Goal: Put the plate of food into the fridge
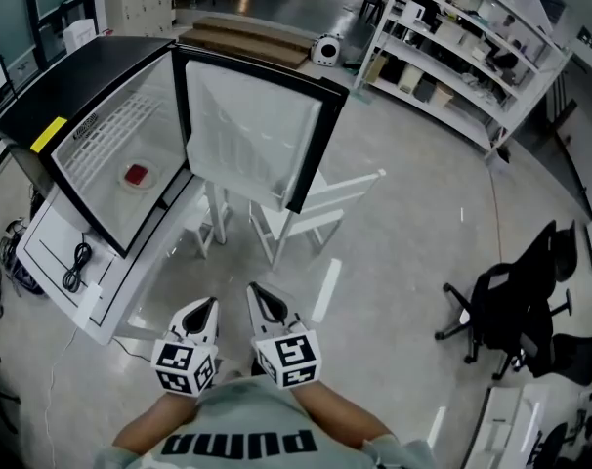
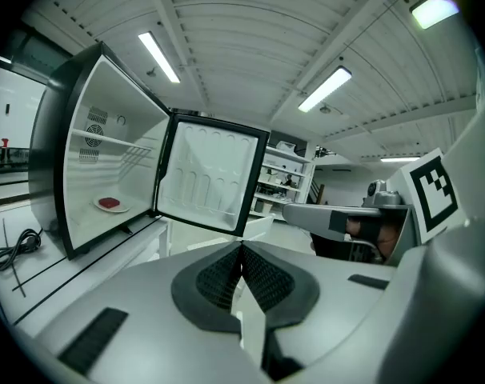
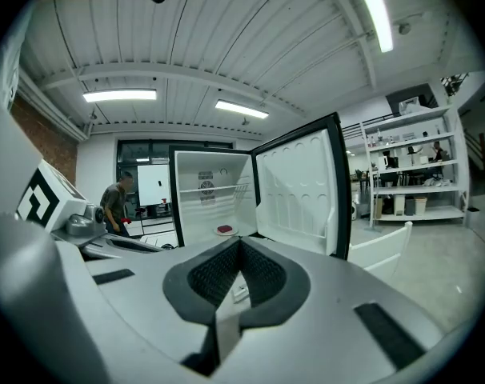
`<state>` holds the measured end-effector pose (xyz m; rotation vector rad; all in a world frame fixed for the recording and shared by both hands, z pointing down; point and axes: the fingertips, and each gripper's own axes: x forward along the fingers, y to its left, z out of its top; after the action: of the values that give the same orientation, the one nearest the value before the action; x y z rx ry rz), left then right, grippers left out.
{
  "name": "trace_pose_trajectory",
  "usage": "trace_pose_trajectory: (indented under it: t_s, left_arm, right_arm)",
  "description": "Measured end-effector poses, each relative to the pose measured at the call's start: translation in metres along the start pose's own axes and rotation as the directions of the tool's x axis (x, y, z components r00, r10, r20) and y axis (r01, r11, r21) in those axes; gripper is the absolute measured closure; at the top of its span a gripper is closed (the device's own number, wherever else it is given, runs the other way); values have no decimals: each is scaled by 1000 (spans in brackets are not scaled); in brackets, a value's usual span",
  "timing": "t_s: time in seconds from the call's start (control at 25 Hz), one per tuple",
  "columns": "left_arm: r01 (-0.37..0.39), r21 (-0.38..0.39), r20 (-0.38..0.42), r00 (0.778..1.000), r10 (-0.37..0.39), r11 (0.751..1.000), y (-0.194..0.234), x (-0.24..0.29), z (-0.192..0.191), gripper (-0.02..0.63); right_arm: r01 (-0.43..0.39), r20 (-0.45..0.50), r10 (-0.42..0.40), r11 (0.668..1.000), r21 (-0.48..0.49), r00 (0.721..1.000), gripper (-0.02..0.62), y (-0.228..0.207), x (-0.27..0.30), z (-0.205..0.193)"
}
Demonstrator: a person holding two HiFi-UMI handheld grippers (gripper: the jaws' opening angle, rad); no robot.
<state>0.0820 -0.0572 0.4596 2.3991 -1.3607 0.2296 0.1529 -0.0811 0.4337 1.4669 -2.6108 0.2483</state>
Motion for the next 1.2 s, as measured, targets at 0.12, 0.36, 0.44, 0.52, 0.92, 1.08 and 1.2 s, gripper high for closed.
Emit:
trace_pose_trajectory:
  t_s: [0.12,0.36,0.44,0.52,0.92,1.08,1.2]
  left_arm:
    - [23,0,-5,1000,-23,1000,-9,-24,-14,601]
    - [36,10,21,999,-36,999,-22,-58,-21,601]
    - [33,16,36,999,-33,999,-29,-64,-19,601]
    - [30,18,46,998,-31,999,-37,-67,-18,601]
    - [-19,20,41,999,18,1000,-69,-63,-24,601]
    - [-29,29,33,999,28,999,-74,-59,-28,601]
    - [-36,23,34,999,35,999,-73,-55,-28,601]
  right_arm:
    - [18,-25,-18,1000,-4,1000,591,22,-26,-6]
    - [34,-5,-34,999,-34,999,591,47,-63,-8]
    - [35,-2,-35,999,-30,999,591,48,-73,-10]
    - [35,4,-34,999,-33,999,591,46,-80,-9]
    - [18,-23,-18,999,-29,1000,591,24,-115,-20]
    - [12,-17,-12,1000,-15,1000,591,17,-118,-23]
    - [8,-12,-8,1000,-22,1000,591,16,-118,-22]
